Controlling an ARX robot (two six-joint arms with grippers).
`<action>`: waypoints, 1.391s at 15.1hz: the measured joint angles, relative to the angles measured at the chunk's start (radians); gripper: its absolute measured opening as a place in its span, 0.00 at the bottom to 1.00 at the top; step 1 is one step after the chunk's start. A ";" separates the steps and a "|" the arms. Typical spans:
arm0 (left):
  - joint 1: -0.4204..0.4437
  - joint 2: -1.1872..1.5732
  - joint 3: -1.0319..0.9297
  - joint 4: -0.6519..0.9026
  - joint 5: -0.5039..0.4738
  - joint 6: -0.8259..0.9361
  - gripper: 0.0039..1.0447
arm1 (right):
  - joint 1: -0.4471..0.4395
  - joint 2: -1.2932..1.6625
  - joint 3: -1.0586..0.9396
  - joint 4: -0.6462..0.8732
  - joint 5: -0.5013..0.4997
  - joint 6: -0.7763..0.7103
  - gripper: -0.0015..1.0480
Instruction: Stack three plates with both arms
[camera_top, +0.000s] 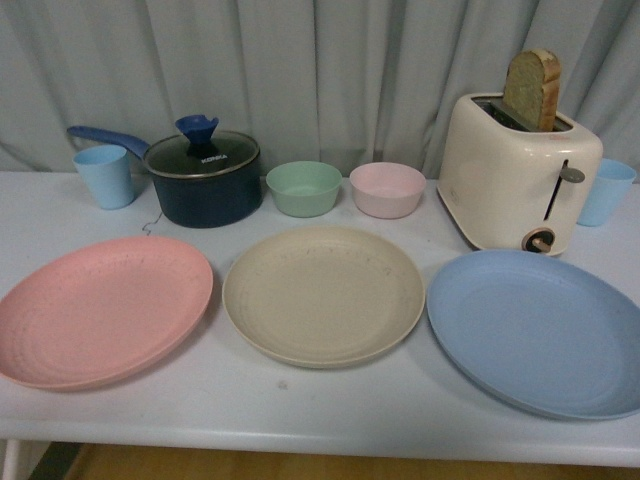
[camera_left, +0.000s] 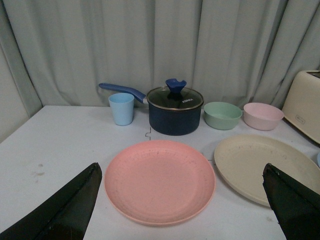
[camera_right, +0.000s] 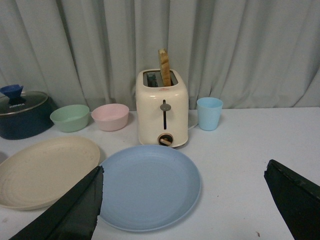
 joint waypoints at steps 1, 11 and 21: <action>0.000 0.000 0.000 0.000 0.000 0.000 0.94 | 0.000 0.000 0.000 0.000 0.000 0.000 0.94; 0.000 0.000 0.000 0.000 0.000 0.000 0.94 | 0.000 0.000 0.000 0.000 0.000 0.000 0.94; 0.000 0.000 0.000 0.000 0.000 0.000 0.94 | 0.000 0.000 0.000 0.000 0.000 0.000 0.94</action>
